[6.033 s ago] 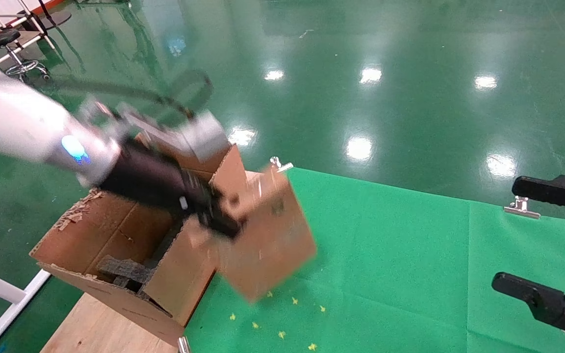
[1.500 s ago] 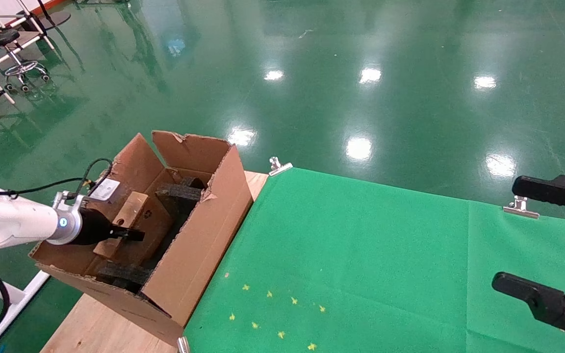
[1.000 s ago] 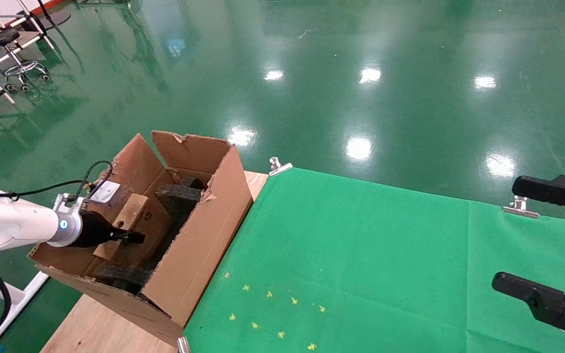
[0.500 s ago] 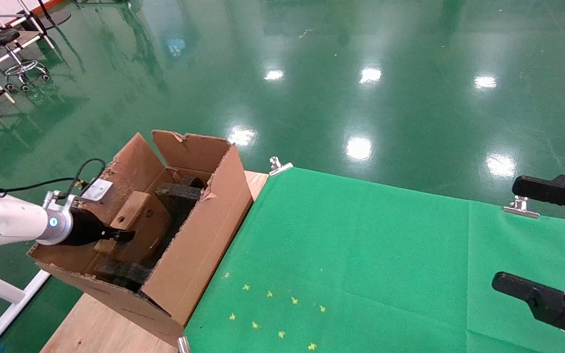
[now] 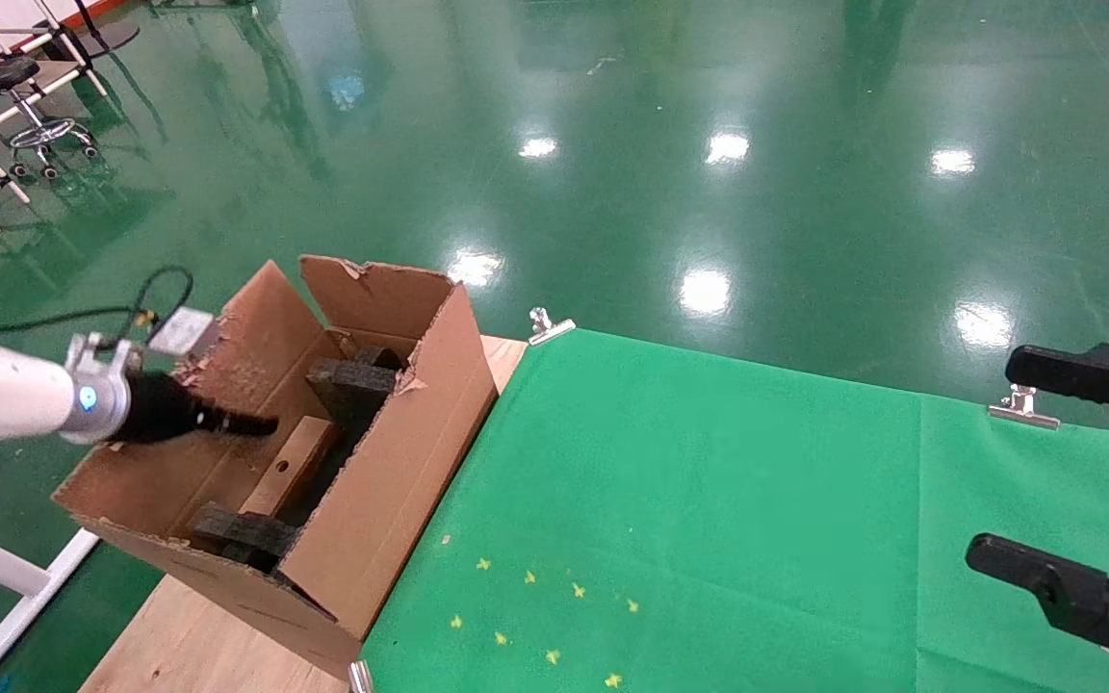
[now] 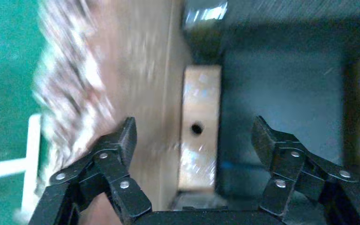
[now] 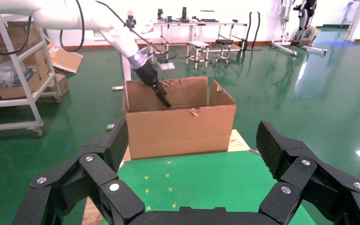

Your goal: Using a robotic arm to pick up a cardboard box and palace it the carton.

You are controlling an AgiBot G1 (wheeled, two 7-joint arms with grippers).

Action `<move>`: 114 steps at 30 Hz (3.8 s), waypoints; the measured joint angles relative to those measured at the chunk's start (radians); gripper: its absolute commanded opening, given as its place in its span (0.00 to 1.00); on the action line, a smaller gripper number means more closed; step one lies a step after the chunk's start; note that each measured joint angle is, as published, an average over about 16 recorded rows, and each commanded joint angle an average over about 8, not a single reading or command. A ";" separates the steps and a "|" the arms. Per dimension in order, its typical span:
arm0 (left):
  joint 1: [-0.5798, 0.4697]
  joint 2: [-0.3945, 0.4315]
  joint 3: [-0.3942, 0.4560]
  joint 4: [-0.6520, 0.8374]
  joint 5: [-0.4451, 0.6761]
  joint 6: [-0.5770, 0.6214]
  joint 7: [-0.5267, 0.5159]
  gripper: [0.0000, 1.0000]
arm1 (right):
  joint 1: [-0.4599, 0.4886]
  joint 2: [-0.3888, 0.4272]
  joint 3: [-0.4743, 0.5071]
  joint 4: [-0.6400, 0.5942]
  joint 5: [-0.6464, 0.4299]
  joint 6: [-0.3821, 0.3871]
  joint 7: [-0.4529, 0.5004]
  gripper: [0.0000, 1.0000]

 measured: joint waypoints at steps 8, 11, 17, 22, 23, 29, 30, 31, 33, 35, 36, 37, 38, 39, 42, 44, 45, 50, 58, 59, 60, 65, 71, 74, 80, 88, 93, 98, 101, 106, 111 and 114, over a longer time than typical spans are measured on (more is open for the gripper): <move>-0.066 -0.060 -0.054 -0.145 -0.087 0.116 -0.022 1.00 | 0.000 0.000 0.000 0.000 0.000 0.000 0.000 1.00; -0.071 -0.090 -0.084 -0.226 -0.143 0.168 -0.046 1.00 | 0.000 0.000 0.000 0.000 0.000 0.000 0.000 1.00; -0.024 -0.151 -0.158 -0.414 -0.298 0.259 -0.129 1.00 | 0.000 0.000 0.000 0.000 0.000 0.000 0.000 1.00; 0.053 -0.192 -0.217 -0.559 -0.441 0.309 -0.207 1.00 | 0.000 0.000 0.000 0.000 0.000 0.000 0.000 1.00; 0.069 -0.199 -0.227 -0.583 -0.466 0.315 -0.220 1.00 | 0.000 0.000 0.000 0.000 0.000 0.000 0.000 1.00; 0.138 -0.222 -0.267 -0.673 -0.572 0.332 -0.273 1.00 | 0.000 0.000 0.000 0.000 0.000 0.000 0.000 1.00; 0.146 -0.224 -0.271 -0.681 -0.583 0.334 -0.277 1.00 | 0.000 0.000 0.000 0.000 0.000 0.000 0.000 1.00; 0.152 -0.225 -0.275 -0.687 -0.592 0.336 -0.278 1.00 | 0.000 0.000 0.000 0.000 0.000 0.000 0.000 1.00; 0.161 -0.227 -0.281 -0.698 -0.602 0.339 -0.275 1.00 | 0.000 0.000 0.000 0.000 0.000 0.000 0.000 1.00; 0.170 -0.227 -0.286 -0.707 -0.611 0.343 -0.268 1.00 | 0.000 0.000 0.000 0.000 0.000 0.000 0.000 1.00; 0.173 -0.226 -0.288 -0.710 -0.612 0.345 -0.262 1.00 | 0.000 0.000 0.000 0.000 0.000 0.000 0.000 1.00; 0.176 -0.225 -0.290 -0.713 -0.613 0.347 -0.256 1.00 | 0.000 0.000 0.000 0.000 0.000 0.000 0.000 1.00; 0.179 -0.224 -0.293 -0.717 -0.614 0.349 -0.250 1.00 | 0.000 0.000 0.000 0.000 0.000 0.000 0.000 1.00; 0.182 -0.223 -0.296 -0.721 -0.616 0.352 -0.243 1.00 | 0.000 0.000 0.000 0.000 0.000 0.000 0.000 1.00; 0.199 -0.220 -0.308 -0.741 -0.628 0.364 -0.219 1.00 | 0.000 0.000 0.000 0.000 0.000 0.000 0.000 1.00; 0.212 -0.217 -0.317 -0.757 -0.637 0.373 -0.200 1.00 | 0.000 0.000 0.000 0.000 0.000 0.000 0.000 1.00; 0.219 -0.216 -0.322 -0.766 -0.642 0.378 -0.190 1.00 | 0.000 0.000 0.000 0.000 0.000 0.000 0.000 1.00; 0.255 -0.209 -0.348 -0.810 -0.667 0.403 -0.137 1.00 | 0.000 0.000 0.000 0.000 0.000 0.000 0.000 1.00; 0.312 -0.198 -0.390 -0.880 -0.707 0.443 -0.054 1.00 | 0.000 0.000 0.000 0.000 0.000 0.000 0.000 1.00; 0.319 -0.197 -0.395 -0.889 -0.712 0.448 -0.043 1.00 | 0.000 0.000 0.000 0.000 0.000 0.000 0.000 1.00; 0.326 -0.196 -0.400 -0.898 -0.717 0.453 -0.033 1.00 | 0.000 0.000 0.000 0.000 0.000 0.000 0.000 1.00; 0.364 -0.189 -0.427 -0.944 -0.743 0.480 0.022 1.00 | 0.000 0.000 0.000 0.000 0.000 0.000 0.000 1.00; 0.409 -0.180 -0.461 -1.000 -0.774 0.512 0.088 1.00 | 0.000 0.000 0.000 0.000 0.000 0.000 0.000 1.00; 0.432 -0.176 -0.477 -1.028 -0.790 0.528 0.122 1.00 | 0.000 0.000 0.000 0.000 0.000 0.000 0.000 1.00; 0.477 -0.168 -0.509 -1.082 -0.821 0.559 0.186 1.00 | 0.000 0.000 0.000 0.000 0.000 0.000 0.000 1.00; 0.534 -0.157 -0.551 -1.152 -0.861 0.599 0.269 1.00 | 0.000 0.000 0.000 0.000 0.000 0.000 0.000 1.00; 0.565 -0.151 -0.573 -1.191 -0.883 0.621 0.314 1.00 | 0.000 0.000 0.000 0.000 0.000 0.000 0.000 1.00; 0.586 -0.147 -0.589 -1.217 -0.898 0.636 0.342 1.00 | 0.000 0.000 0.000 0.000 0.000 0.000 0.000 1.00; 0.593 -0.146 -0.594 -1.225 -0.903 0.641 0.351 1.00 | 0.000 0.000 0.000 0.000 0.000 0.000 0.000 1.00; 0.596 -0.145 -0.596 -1.228 -0.906 0.643 0.353 1.00 | -0.001 0.000 0.000 0.000 0.000 0.000 0.000 1.00; 0.593 -0.146 -0.594 -1.223 -0.904 0.640 0.350 1.00 | -0.001 0.000 0.000 0.000 0.000 0.000 0.000 1.00; 0.591 -0.146 -0.592 -1.221 -0.903 0.639 0.348 1.00 | -0.001 0.000 0.000 0.000 0.000 0.000 0.000 1.00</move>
